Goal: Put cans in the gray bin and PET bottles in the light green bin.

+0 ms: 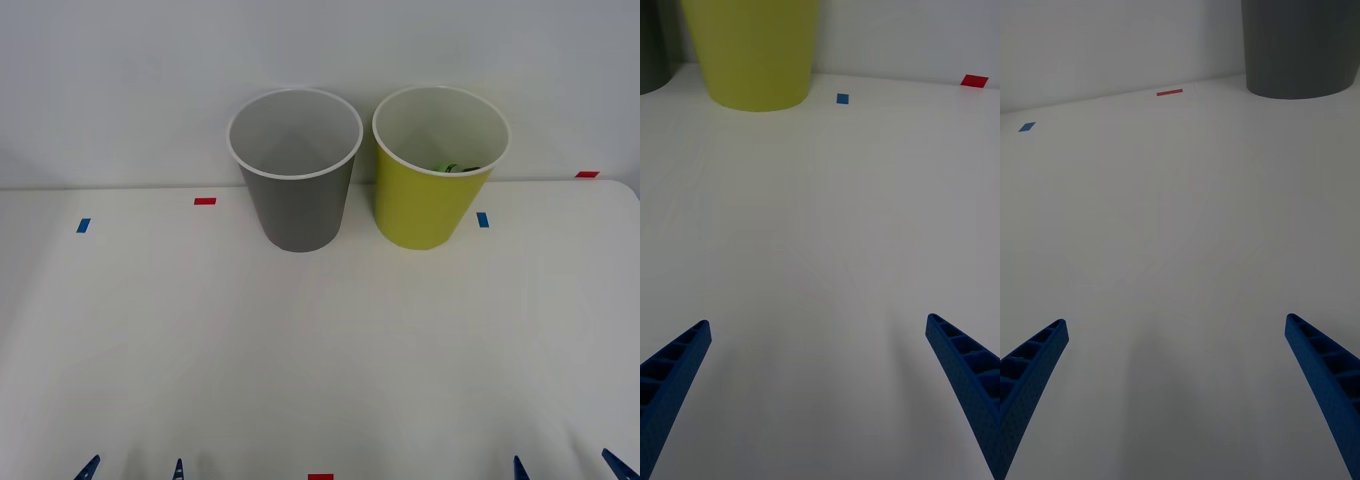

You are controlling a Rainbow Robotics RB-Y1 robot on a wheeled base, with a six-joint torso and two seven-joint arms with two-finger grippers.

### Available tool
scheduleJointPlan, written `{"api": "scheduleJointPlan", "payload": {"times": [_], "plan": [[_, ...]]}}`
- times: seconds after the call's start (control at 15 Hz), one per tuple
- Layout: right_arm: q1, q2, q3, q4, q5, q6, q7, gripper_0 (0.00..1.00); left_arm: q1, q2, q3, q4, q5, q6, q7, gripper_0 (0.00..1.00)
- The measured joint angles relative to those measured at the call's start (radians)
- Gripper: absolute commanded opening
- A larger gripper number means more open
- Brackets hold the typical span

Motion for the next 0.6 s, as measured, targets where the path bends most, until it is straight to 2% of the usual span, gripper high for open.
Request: {"api": "scheduleJointPlan", "payload": {"times": [0.6], "plan": [[0.000, 0.000, 0.000, 0.000, 0.000, 0.000, 0.000, 1.00, 0.000, 0.000, 0.000, 0.000, 0.000, 0.000, 0.000, 1.00]]}}
